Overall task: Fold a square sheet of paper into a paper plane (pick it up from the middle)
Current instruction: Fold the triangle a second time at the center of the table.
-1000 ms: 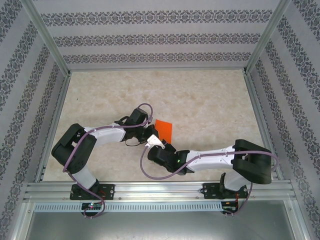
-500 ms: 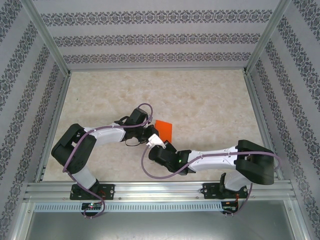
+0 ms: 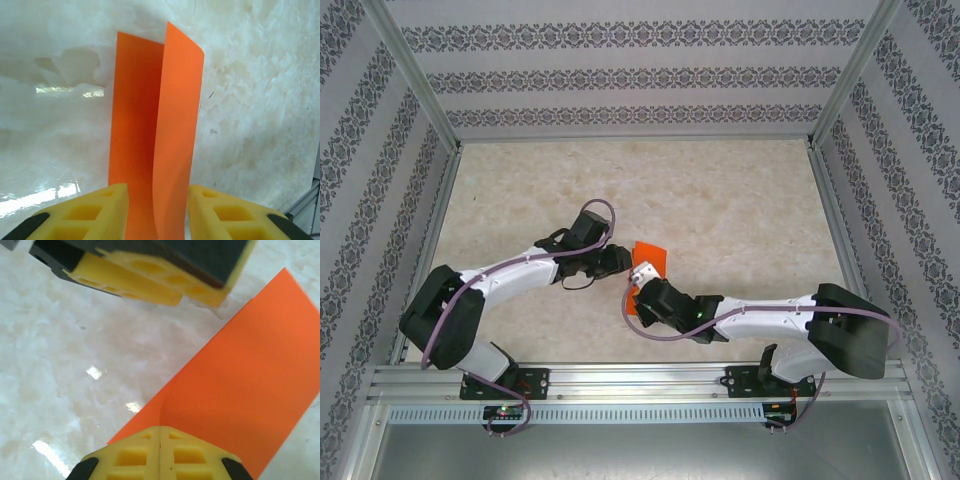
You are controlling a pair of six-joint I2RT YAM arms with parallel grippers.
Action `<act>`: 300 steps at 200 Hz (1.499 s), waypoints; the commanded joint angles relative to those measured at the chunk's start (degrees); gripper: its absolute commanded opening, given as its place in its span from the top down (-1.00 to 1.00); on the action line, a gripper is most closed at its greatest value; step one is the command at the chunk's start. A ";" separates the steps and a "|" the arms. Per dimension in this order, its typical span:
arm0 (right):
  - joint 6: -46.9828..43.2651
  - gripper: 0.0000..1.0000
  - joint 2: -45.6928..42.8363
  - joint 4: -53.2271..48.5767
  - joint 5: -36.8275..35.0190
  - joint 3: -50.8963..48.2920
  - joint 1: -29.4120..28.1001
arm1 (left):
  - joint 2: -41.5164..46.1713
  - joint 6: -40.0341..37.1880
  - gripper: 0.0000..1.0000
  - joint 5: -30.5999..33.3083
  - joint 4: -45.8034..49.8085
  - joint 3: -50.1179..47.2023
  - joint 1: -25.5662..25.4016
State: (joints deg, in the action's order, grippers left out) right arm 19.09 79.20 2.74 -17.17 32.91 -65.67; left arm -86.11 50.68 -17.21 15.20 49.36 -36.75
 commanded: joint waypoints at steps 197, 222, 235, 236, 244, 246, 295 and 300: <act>17.42 0.96 -4.14 10.28 27.85 -7.23 17.67 | 2.39 -1.62 0.40 -1.50 -2.50 -3.04 0.34; 17.45 0.96 -4.48 10.28 28.57 -7.33 18.27 | 3.02 -1.37 0.40 -1.44 -2.63 -3.21 0.36; 17.57 0.95 -4.66 10.31 28.64 -7.35 18.46 | 3.30 -1.46 0.39 -1.20 -2.62 -3.17 0.32; 17.56 0.95 -4.67 10.33 28.70 -7.34 18.47 | 3.26 -1.46 0.39 -1.22 -2.58 -3.20 0.34; 17.69 0.95 -4.68 10.59 28.73 -7.49 18.54 | 3.34 -1.46 0.39 -1.04 -2.46 -3.11 0.36; 17.72 0.95 -4.69 10.72 28.69 -7.52 18.55 | 3.32 -1.46 0.39 -1.02 -2.46 -3.13 0.37; 18.60 0.95 -3.17 12.26 29.55 -7.67 19.31 | 3.02 -1.41 0.39 -1.36 -2.51 -2.96 0.34; 18.68 0.95 -2.93 12.54 29.59 -7.74 19.32 | 3.04 -1.58 0.39 -1.41 -2.39 -2.88 0.36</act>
State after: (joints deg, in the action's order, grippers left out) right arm 36.60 75.68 12.47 11.29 25.76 -47.07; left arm -84.07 49.56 -17.67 14.44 46.63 -36.77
